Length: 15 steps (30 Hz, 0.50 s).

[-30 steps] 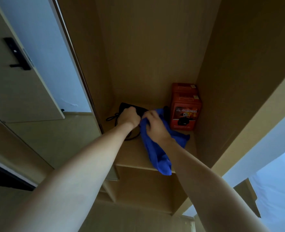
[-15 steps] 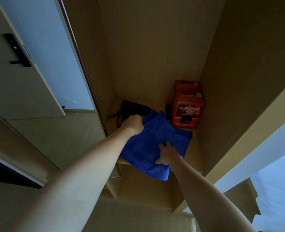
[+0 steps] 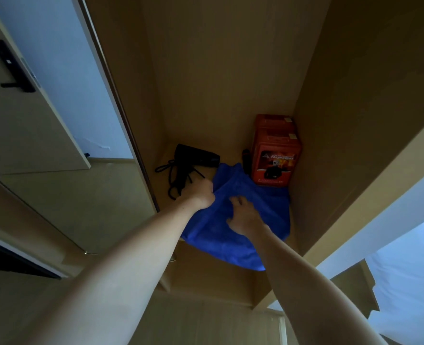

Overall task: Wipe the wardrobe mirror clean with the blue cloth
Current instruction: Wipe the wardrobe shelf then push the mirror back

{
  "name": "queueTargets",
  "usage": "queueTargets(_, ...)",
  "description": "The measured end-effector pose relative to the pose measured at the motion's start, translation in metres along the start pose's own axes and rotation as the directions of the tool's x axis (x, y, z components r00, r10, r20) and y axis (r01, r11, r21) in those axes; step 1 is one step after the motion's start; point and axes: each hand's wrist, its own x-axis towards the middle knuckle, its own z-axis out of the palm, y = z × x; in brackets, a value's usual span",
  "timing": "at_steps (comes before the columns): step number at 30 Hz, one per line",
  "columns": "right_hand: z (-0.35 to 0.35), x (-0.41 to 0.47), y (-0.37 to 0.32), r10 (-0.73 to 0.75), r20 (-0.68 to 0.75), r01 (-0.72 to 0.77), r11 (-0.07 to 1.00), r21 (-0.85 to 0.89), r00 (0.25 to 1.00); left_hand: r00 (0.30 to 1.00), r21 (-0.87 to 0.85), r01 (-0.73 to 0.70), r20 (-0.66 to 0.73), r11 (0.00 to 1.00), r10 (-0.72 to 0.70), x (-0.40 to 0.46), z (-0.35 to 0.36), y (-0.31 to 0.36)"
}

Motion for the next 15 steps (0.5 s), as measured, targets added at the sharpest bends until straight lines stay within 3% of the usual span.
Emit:
queueTargets(3, 0.024, 0.006, -0.020, -0.048, 0.238, 0.076, 0.991, -0.111, 0.970, 0.999, -0.004, 0.007, -0.037, 1.000, -0.007, 0.003, -0.002, -0.002)
queueTargets(6, 0.023, 0.005, -0.023, -0.070, 0.156, 0.094, 0.984, -0.154, 0.985, 0.999, -0.053, 0.021, -0.039, 0.998, -0.023, 0.009, -0.006, -0.008)
queueTargets(9, -0.002, 0.013, -0.019, 0.002, 0.125, 0.013, 0.993, -0.118, 0.992, 0.998, -0.084, 0.035, -0.042, 0.996, -0.038, 0.013, -0.009, -0.011)
queueTargets(12, -0.006, 0.029, -0.018, 0.092, 0.068, -0.099, 0.990, 0.102, 0.993, 0.996, -0.105, 0.062, -0.053, 0.993, -0.068, 0.015, -0.011, -0.012)
queueTargets(15, -0.001, 0.042, -0.032, 0.199, 0.093, -0.220, 0.875, 0.430, 0.975, 0.994, -0.122, 0.083, -0.054, 0.989, -0.090, 0.016, -0.010, -0.015)
